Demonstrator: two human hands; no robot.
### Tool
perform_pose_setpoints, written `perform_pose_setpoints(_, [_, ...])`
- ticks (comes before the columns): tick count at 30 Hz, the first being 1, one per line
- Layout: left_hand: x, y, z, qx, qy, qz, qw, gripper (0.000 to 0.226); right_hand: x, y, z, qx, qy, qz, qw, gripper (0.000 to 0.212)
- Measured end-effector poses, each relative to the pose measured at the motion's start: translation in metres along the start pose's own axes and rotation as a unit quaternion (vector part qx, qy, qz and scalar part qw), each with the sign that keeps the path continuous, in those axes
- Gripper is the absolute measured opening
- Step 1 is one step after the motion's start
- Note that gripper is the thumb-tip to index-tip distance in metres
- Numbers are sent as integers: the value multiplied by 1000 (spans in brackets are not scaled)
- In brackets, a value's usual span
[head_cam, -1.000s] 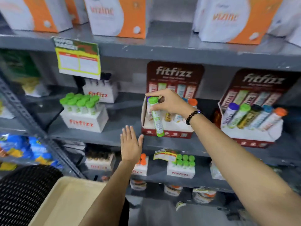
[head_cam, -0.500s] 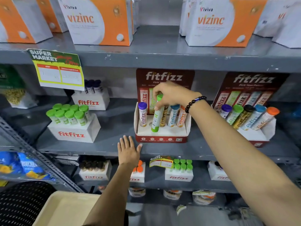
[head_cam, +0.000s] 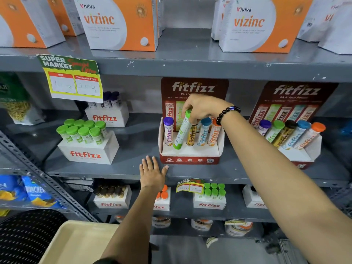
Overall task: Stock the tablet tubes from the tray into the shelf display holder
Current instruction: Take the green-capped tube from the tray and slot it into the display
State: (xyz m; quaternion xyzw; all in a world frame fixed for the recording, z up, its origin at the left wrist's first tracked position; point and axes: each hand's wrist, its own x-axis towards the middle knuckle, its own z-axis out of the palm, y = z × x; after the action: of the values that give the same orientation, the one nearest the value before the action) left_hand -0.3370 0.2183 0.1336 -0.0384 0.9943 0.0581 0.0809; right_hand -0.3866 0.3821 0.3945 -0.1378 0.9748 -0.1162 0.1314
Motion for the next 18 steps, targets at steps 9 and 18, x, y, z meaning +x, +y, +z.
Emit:
perform_pose_setpoints(9, [0, 1, 0, -6, -3, -3, 1000, 71, 9, -1, 13, 22, 117, 41, 992, 27])
perform_pose_setpoints(18, [0, 0, 0, 0, -4, -5, 1000, 72, 13, -4, 10, 68, 64, 27, 995, 28])
